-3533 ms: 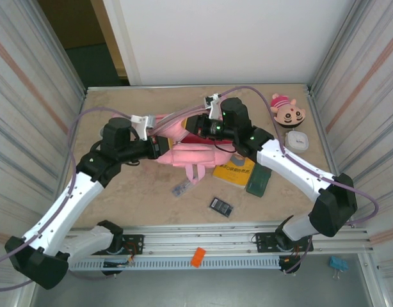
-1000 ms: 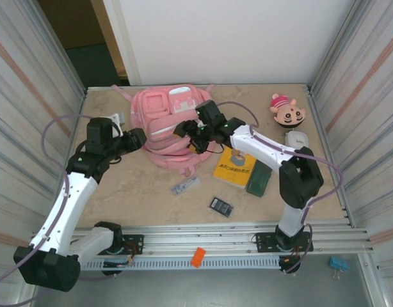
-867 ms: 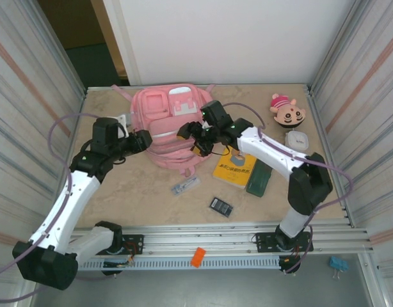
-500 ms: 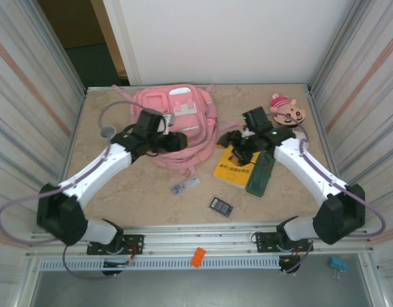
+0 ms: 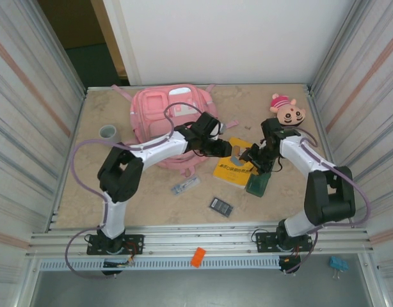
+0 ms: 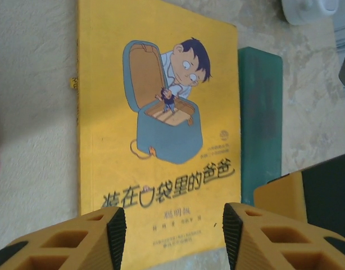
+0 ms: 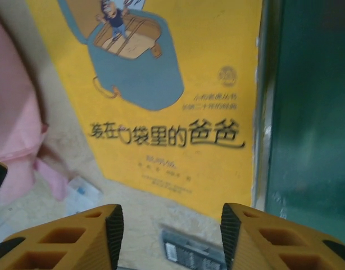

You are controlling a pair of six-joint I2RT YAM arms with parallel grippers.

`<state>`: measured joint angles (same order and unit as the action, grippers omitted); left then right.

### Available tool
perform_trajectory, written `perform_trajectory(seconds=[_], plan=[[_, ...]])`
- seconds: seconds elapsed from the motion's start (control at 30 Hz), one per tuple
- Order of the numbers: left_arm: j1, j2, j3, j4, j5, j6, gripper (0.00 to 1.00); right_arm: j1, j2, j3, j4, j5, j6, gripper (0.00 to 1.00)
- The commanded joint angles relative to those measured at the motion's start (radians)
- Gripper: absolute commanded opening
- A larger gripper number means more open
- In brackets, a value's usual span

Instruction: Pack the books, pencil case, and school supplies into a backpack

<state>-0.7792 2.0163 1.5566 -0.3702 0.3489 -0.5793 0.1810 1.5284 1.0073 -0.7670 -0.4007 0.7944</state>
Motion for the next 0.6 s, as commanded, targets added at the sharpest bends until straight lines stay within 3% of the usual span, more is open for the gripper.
perform_trajectory(seconds=[0.0,0.37,0.57], plan=[[0.004,0.057,0.074,-0.038,0.013,-0.024,0.50,-0.015,0.050,-0.019,0.052,0.031,-0.039,0.45],[0.009,0.189,0.133,-0.130,-0.063,-0.002,0.51,0.002,0.171,-0.047,0.100,0.033,-0.071,0.29],[0.009,0.208,0.113,-0.060,0.059,-0.017,0.45,0.003,0.201,-0.066,0.116,0.028,-0.074,0.19]])
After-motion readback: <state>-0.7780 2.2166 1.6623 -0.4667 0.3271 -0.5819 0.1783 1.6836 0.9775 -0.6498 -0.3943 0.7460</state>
